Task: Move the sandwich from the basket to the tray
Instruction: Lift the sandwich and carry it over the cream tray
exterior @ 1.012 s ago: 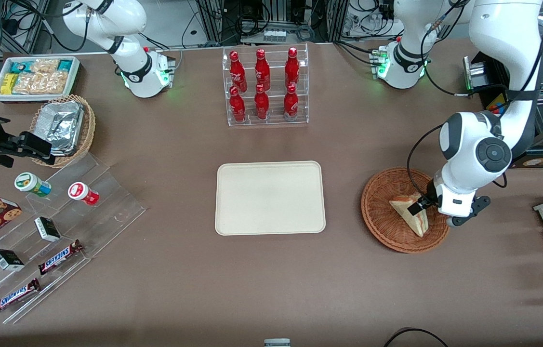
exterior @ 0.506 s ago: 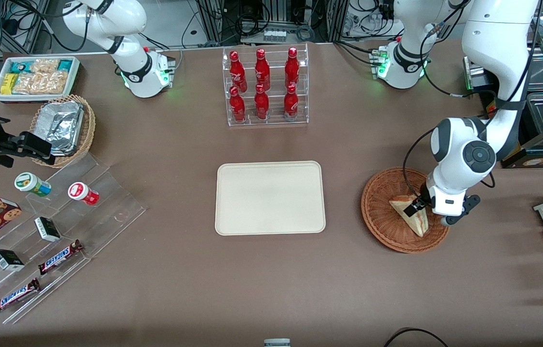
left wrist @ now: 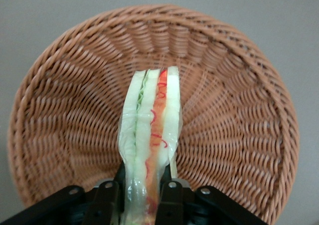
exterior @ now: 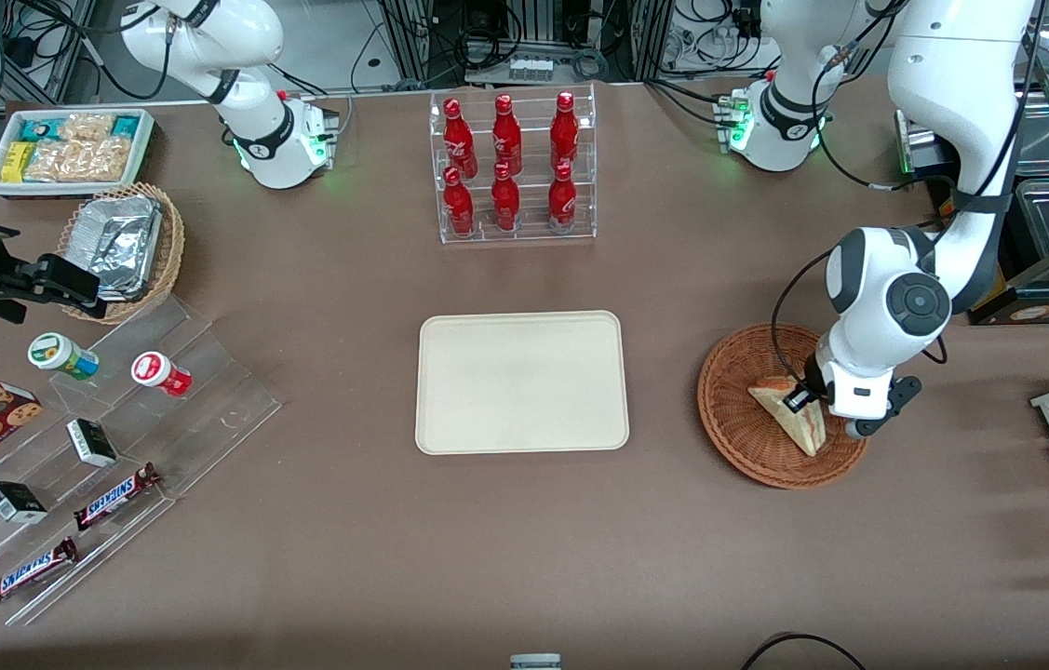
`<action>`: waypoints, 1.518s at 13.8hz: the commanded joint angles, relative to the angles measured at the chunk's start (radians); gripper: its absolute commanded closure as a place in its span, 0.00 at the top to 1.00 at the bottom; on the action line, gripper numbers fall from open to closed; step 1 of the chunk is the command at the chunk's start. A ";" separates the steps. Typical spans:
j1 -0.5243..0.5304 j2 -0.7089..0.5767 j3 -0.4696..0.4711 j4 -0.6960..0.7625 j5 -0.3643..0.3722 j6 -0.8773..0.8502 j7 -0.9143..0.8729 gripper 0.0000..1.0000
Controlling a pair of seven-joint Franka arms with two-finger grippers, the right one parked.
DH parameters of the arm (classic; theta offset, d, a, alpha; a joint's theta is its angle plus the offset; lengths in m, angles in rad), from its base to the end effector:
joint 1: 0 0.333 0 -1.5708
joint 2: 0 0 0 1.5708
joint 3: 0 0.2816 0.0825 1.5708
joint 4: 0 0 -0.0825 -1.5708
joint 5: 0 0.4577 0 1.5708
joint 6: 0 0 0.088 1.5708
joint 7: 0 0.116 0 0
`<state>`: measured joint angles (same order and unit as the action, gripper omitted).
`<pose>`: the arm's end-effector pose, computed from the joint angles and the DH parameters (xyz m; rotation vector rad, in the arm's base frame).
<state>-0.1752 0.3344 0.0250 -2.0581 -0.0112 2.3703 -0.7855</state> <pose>0.6208 -0.0937 0.1751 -2.9710 -0.9881 0.0305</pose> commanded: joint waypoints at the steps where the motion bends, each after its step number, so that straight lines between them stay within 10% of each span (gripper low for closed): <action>1: -0.032 -0.028 -0.003 0.114 0.016 -0.213 0.008 0.00; 9: -0.295 0.021 -0.003 0.352 0.033 -0.382 0.090 0.00; 21: -0.618 0.432 0.000 0.673 0.105 -0.209 -0.069 0.00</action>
<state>-0.7606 0.7263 0.0072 -1.4472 0.0767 2.1613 -0.8092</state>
